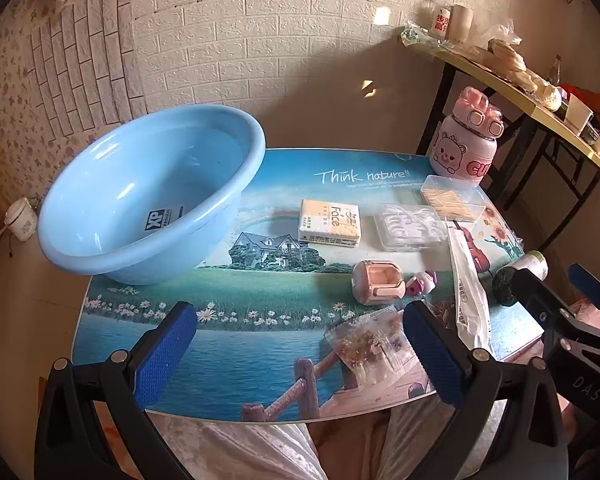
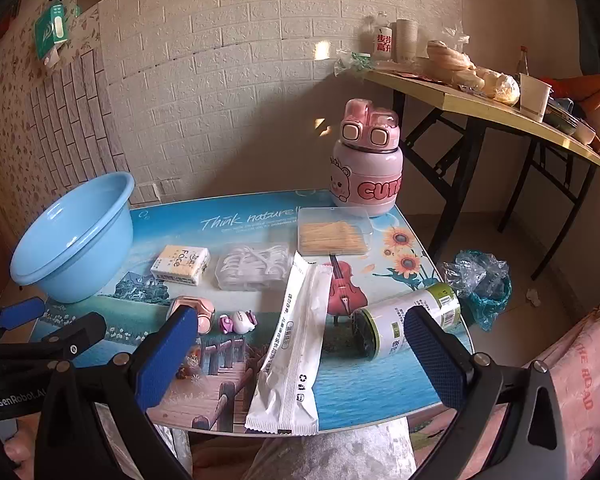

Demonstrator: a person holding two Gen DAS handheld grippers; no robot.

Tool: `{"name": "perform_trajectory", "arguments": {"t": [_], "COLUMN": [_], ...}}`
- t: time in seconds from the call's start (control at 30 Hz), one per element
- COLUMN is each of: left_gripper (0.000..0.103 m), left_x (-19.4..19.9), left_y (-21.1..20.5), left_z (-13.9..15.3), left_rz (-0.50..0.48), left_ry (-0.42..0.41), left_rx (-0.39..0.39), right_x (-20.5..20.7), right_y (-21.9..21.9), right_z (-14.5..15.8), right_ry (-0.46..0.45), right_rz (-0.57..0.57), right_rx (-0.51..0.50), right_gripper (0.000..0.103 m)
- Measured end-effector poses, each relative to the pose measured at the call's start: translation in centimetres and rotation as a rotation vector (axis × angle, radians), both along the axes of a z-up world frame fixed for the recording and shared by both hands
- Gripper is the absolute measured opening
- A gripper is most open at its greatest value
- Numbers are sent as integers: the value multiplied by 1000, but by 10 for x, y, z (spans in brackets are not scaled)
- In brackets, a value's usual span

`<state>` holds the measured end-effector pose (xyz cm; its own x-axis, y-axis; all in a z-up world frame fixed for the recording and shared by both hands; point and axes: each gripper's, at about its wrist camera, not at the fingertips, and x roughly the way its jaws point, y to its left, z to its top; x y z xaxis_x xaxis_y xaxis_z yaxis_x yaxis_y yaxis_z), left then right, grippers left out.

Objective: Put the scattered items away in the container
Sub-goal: 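Move the left tool toward the pink case while the right tool approaches the green-white canister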

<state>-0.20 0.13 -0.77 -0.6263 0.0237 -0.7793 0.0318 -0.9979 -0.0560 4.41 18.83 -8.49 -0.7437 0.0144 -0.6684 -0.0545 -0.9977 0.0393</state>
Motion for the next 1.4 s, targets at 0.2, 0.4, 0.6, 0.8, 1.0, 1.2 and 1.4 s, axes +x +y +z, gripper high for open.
{"name": "perform_trajectory", "arguments": {"t": [0.2, 0.4, 0.6, 0.8, 1.0, 1.2, 1.4], "left_gripper": [103, 103, 103, 103, 103, 103, 103], "left_x": [0, 0, -1, 0, -1, -1, -2], "left_y": [2, 2, 2, 3, 3, 5, 11], "left_z": [0, 0, -1, -1, -3, -10, -18], "left_rz": [-4, -5, -3, -7, -3, -8, -36], "left_ry": [-1, 0, -3, -6, -8, -20, -28], "left_rx": [-9, -14, -14, -14, -11, -2, 7], "right_x": [0, -1, -1, -2, -3, -4, -6], "right_y": [2, 3, 3, 3, 5, 10, 27], "right_z": [1, -1, -3, -3, -5, -7, -15], "right_ry": [-1, -5, -10, -11, -17, -19, -34], "right_rz": [-9, -14, -16, -16, -17, -23, -52], "right_rx": [5, 6, -2, -2, -5, 1, -4], "right_gripper": [103, 103, 103, 103, 103, 103, 103]}}
